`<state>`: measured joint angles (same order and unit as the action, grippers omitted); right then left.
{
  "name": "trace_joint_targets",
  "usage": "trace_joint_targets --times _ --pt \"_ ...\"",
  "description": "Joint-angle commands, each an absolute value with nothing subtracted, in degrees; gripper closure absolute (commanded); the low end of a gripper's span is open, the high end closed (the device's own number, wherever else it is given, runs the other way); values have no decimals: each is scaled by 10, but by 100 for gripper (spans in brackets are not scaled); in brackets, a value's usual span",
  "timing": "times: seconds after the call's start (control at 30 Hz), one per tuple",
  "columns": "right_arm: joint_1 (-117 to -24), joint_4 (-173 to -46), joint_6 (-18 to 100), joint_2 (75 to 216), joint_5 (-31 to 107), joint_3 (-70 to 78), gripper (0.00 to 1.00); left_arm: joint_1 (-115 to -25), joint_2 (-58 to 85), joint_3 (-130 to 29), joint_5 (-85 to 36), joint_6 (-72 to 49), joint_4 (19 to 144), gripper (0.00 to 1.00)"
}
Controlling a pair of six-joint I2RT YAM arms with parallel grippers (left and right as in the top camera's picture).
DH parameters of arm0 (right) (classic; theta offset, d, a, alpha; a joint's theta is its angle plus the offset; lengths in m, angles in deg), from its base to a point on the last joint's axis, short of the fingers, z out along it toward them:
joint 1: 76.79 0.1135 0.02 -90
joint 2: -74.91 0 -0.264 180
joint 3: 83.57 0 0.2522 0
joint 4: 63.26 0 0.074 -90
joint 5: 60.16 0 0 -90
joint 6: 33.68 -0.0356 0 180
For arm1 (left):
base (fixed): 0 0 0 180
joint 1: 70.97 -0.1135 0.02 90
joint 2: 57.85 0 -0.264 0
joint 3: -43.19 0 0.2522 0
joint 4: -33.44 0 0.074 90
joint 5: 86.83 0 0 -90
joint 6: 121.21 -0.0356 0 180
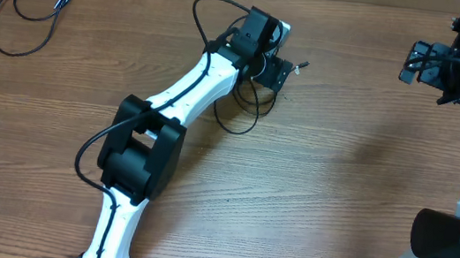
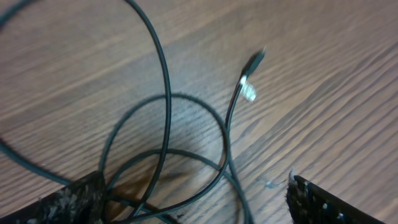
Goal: Untangle cables
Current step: 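Lower the left gripper onto the center black cable and grasp it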
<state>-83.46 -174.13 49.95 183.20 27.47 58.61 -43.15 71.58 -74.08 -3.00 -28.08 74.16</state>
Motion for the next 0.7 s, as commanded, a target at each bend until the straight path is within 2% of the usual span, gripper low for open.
trace_joint_targets --times 0.0,0.23,0.4,0.6,0.67 --pt "-834 -1740 502 1830 271 588 0 -424 742 -740 -24 -350 737 8" --pt "-834 -1740 502 1830 271 588 0 -424 760 -740 -23 -378 735 12" --pt "-834 -1740 502 1830 271 588 0 -424 762 -740 -22 -440 754 16" --pt "-834 -1740 502 1830 271 588 0 -425 779 -739 -21 -487 780 16" --pt "-834 -1740 502 1830 271 588 0 -426 782 -739 -11 -488 780 21"
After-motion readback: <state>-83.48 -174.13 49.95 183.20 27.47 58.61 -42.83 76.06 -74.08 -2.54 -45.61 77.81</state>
